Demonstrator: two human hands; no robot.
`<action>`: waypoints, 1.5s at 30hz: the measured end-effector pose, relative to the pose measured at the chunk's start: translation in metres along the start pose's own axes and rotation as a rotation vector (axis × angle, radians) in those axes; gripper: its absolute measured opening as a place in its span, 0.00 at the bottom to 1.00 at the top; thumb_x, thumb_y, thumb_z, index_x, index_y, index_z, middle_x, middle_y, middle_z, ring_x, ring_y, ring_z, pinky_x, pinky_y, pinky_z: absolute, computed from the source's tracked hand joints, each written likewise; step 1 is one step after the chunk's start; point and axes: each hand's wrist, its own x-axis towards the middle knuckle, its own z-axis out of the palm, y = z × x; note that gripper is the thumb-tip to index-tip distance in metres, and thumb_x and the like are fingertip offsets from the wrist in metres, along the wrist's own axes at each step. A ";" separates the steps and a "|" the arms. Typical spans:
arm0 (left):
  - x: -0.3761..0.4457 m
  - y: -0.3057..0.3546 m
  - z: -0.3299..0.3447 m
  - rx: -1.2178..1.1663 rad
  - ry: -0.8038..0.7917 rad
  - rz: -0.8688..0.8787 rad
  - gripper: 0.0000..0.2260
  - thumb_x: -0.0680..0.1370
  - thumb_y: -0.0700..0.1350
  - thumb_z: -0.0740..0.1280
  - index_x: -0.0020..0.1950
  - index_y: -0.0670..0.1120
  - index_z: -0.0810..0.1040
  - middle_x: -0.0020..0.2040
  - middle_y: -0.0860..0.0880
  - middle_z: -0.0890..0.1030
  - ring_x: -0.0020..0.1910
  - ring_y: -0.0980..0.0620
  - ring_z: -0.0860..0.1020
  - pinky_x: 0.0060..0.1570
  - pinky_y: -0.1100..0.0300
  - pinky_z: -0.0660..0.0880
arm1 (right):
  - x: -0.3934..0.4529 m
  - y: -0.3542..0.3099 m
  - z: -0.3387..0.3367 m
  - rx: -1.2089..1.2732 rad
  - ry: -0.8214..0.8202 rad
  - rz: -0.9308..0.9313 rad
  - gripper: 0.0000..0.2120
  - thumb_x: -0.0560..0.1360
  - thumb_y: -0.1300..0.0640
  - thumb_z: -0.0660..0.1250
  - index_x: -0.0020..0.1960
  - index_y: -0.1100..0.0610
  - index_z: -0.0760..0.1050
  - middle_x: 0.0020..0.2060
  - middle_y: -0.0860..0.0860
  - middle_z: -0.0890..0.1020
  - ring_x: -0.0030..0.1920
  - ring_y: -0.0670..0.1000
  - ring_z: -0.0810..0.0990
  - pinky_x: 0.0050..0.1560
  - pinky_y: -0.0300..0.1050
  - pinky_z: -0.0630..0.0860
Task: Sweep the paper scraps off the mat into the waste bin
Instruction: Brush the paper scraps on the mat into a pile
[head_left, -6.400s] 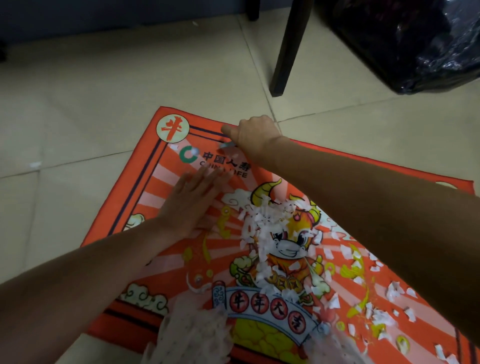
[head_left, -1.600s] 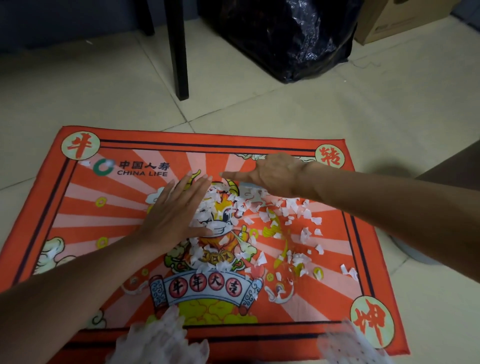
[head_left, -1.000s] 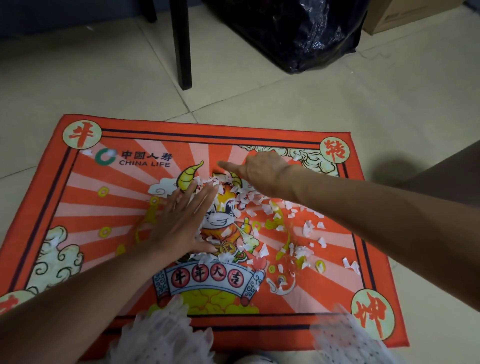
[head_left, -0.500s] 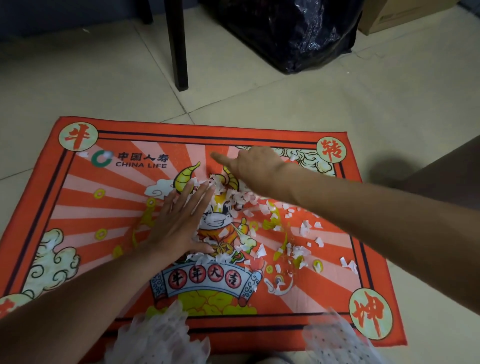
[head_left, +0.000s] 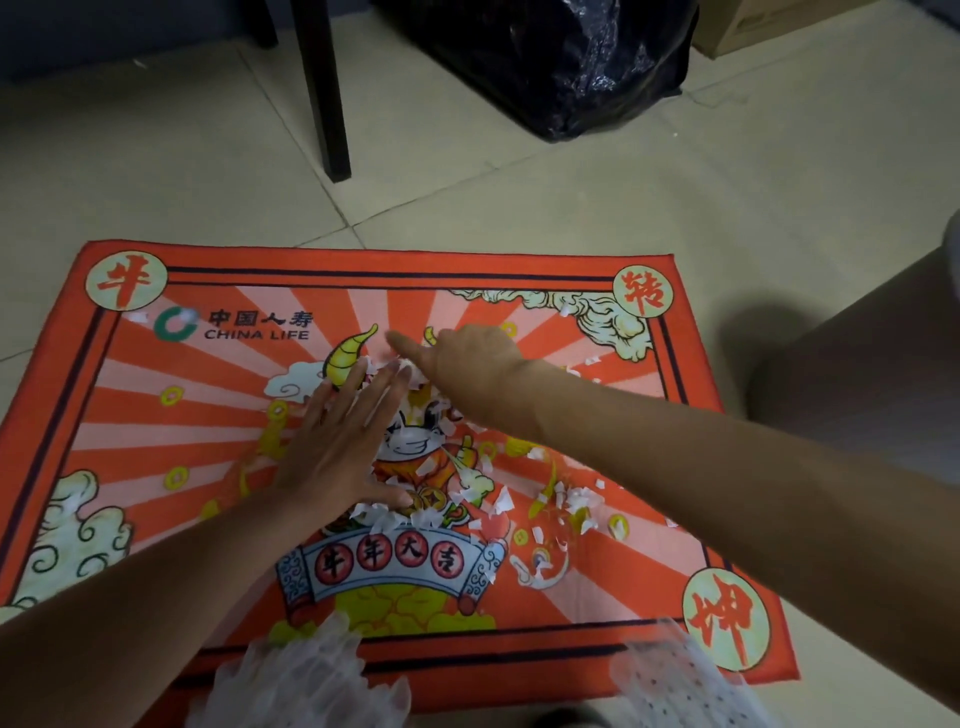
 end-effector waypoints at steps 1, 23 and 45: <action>0.001 0.000 0.000 -0.001 -0.006 -0.001 0.59 0.60 0.80 0.55 0.79 0.50 0.34 0.80 0.50 0.35 0.79 0.45 0.42 0.75 0.39 0.49 | -0.002 -0.001 -0.001 -0.001 0.009 -0.019 0.43 0.77 0.65 0.64 0.79 0.53 0.38 0.47 0.54 0.74 0.41 0.52 0.74 0.30 0.42 0.64; 0.034 0.040 -0.011 0.003 -0.027 0.091 0.59 0.59 0.78 0.55 0.79 0.51 0.35 0.80 0.50 0.38 0.78 0.48 0.36 0.75 0.45 0.37 | -0.017 0.130 0.041 -0.088 -0.066 0.250 0.44 0.75 0.68 0.65 0.79 0.50 0.40 0.55 0.58 0.74 0.51 0.57 0.77 0.37 0.45 0.67; 0.033 0.051 -0.011 -0.003 -0.145 -0.098 0.60 0.59 0.76 0.58 0.76 0.50 0.27 0.77 0.49 0.29 0.76 0.44 0.29 0.74 0.42 0.36 | -0.021 0.068 0.010 0.003 0.088 0.053 0.43 0.76 0.68 0.62 0.79 0.52 0.37 0.39 0.52 0.68 0.36 0.52 0.70 0.34 0.45 0.68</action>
